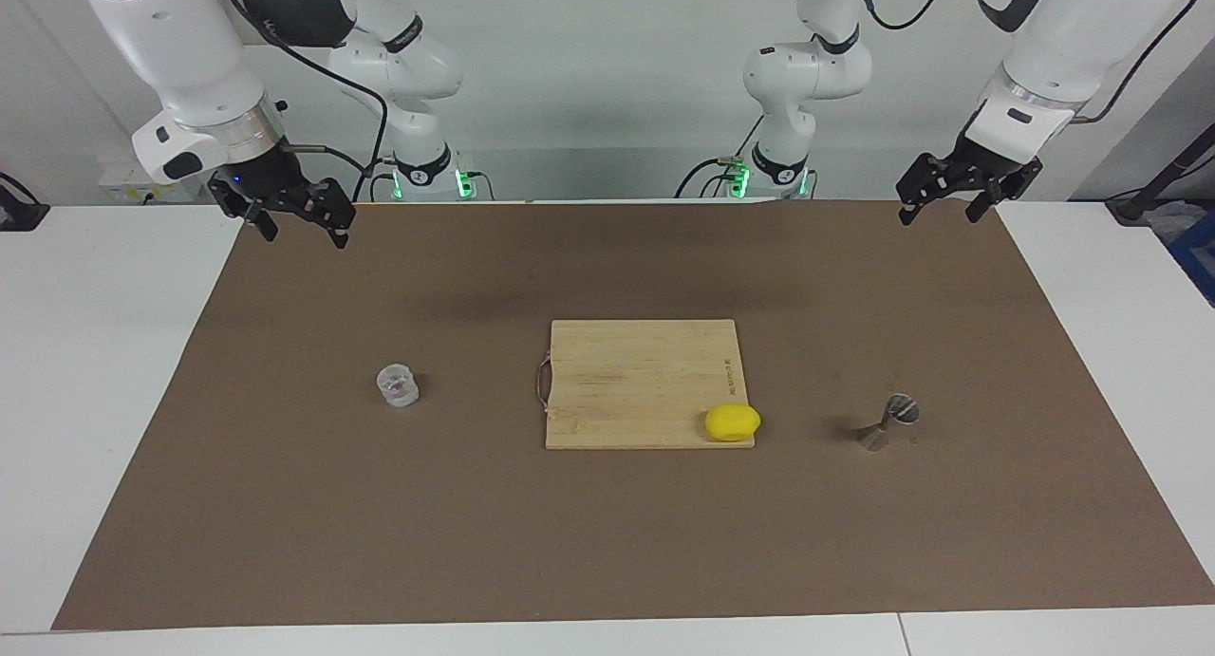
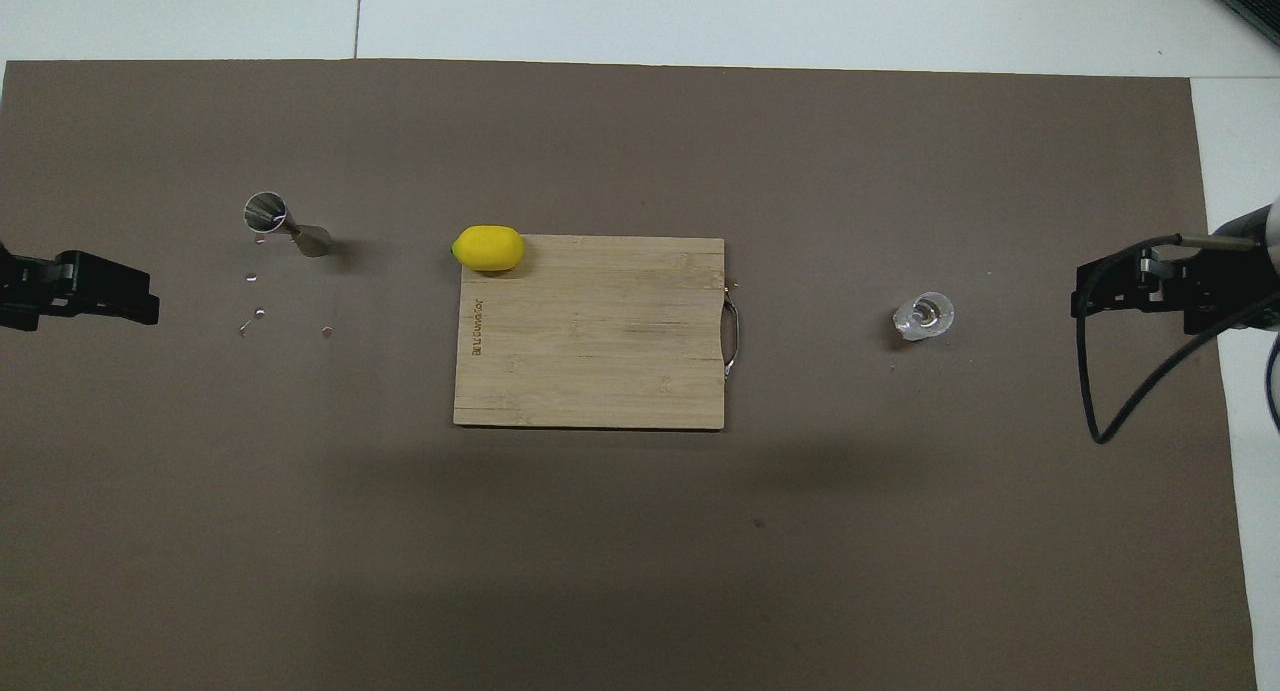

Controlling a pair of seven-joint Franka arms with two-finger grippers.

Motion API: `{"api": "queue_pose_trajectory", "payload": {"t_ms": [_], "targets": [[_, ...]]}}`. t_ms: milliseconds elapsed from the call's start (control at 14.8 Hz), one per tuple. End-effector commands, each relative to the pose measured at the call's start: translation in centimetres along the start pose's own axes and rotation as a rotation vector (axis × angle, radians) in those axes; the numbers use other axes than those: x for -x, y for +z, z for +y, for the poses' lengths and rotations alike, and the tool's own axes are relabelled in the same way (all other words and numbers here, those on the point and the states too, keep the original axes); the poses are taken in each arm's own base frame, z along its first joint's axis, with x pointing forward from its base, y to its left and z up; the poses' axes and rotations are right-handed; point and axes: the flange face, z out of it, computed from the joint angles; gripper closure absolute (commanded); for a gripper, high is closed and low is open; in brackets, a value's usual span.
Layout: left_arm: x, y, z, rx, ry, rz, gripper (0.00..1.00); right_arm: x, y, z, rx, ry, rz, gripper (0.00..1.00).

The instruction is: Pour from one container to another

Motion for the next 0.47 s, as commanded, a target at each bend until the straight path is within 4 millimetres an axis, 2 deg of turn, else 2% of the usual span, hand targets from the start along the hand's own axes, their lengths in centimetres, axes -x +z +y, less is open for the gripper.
{"api": "queue_pose_trajectory", "payload": {"t_ms": [0, 406], "targets": [[0.85, -0.45, 0.39, 0.008, 0.003, -0.014, 0.0, 0.5, -0.01, 0.41, 0.003, -0.012, 0.004, 0.0], [0.8, -0.07, 0.62, 0.007, 0.007, -0.006, 0.0, 0.51, -0.01, 0.33, 0.003, -0.013, 0.004, 0.0]]}}
